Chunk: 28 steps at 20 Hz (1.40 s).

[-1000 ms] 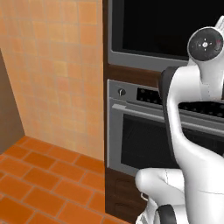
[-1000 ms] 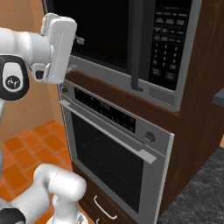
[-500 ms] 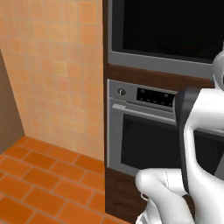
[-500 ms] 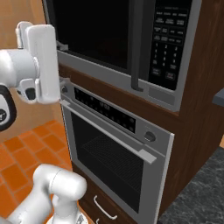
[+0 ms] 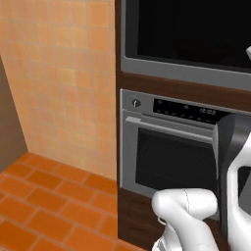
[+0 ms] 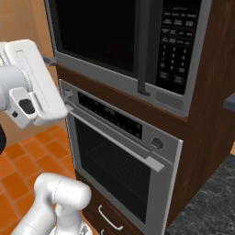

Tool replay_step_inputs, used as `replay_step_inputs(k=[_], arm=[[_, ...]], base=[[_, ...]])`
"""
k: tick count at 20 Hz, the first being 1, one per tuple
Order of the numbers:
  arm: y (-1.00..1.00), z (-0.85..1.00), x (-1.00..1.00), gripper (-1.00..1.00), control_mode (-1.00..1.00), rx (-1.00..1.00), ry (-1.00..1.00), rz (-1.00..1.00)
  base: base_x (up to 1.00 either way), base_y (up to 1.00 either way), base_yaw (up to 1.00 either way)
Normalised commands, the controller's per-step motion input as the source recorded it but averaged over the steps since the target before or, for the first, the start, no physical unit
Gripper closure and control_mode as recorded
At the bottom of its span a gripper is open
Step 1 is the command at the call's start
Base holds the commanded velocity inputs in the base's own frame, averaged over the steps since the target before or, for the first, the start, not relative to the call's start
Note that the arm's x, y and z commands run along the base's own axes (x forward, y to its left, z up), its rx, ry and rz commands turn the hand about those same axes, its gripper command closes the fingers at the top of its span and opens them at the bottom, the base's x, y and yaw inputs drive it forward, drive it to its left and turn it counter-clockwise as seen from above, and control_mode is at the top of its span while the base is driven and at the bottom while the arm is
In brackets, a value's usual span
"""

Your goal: Pick the broccoli from the sink and place it in the bowl. Then pick the bowl and place it in the microwave. Then close the microwave door and press the start button.

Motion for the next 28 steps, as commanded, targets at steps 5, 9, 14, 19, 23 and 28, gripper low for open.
replay_step_inputs(k=[5,9,14,19,23,28], arm=[[0.00,0.00,-0.06,1.00,-1.00,-0.54,0.21,0.05],[-0.15,0.00,0.00,1.00,-1.00,-0.42,0.13,0.07],[-0.29,0.00,-0.19,1.00,-1.00,-0.36,0.15,0.05],[-0.27,0.00,-0.17,1.00,-1.00,-0.17,0.19,0.00],[-0.50,-0.21,0.00,1.00,-1.00,0.03,-0.05,-0.05],[-0.42,-0.32,0.00,1.00,-1.00,0.00,-0.02,-0.06]], base=[[0.00,0.00,0.00],[0.00,0.00,0.00],[0.00,0.00,0.00],[0.00,0.00,0.00],[0.00,0.00,0.00],[0.00,0.00,0.00]])
